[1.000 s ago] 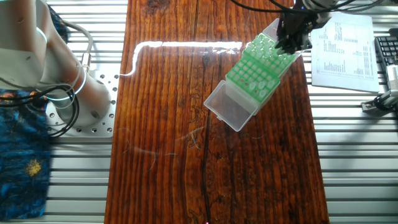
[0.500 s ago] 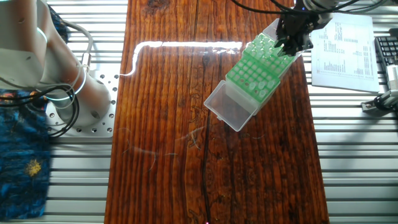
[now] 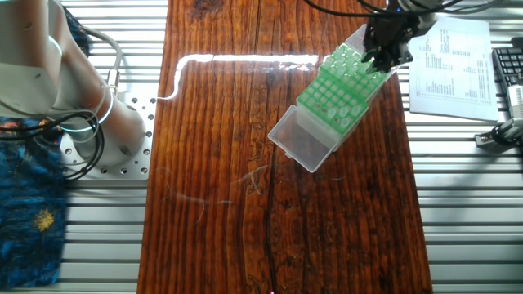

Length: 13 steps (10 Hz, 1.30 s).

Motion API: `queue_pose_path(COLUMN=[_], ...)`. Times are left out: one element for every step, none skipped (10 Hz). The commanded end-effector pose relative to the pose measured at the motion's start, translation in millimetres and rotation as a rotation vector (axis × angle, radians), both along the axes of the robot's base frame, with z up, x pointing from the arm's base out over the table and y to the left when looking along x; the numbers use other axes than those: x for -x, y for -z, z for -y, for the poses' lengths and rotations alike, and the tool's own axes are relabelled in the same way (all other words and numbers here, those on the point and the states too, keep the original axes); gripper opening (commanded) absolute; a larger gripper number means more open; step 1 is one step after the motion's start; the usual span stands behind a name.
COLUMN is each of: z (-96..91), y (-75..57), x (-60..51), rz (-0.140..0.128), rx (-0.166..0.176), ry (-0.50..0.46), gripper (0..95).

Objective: Transfer all large pipette tips from one holder to another

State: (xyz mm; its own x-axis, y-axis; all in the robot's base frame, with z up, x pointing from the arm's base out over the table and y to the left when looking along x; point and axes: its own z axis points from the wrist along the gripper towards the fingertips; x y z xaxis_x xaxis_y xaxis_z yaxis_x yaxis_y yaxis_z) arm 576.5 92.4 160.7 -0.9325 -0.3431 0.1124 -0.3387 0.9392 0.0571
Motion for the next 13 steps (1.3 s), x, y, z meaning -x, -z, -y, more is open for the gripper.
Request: queue_pose_path(z=[0.0, 0.0, 0.0, 0.0, 0.0, 0.0, 0.0, 0.0, 0.0, 0.0, 0.0, 0.0, -0.2], y=[-0.1, -0.1, -0.1, -0.1, -0.1, -0.1, -0.1, -0.1, -0.1, -0.1, -0.1, -0.5, -1.1], x=[-0.6, -0.6, -0.6, -0.6, -0.7, -0.7, -0.7, -0.7, -0.7, -0.7, -0.7, -1.0, -1.3], rz=[0.003, 0.000, -0.002, -0.002, -0.003, -0.002, 0.002, 0.005, 0.005, 0.004, 0.002, 0.002, 0.001], rx=[0.001, 0.003, 0.007, 0.005, 0.006, 0.006, 0.005, 0.006, 0.005, 0.005, 0.005, 0.005, 0.007], ry=[-0.001, -0.009, -0.013, -0.013, -0.014, -0.015, -0.013, -0.012, -0.012, -0.016, -0.019, -0.025, -0.032], gripper=[19.0, 19.0, 19.0, 19.0, 19.0, 19.0, 19.0, 19.0, 19.0, 19.0, 19.0, 19.0, 19.0])
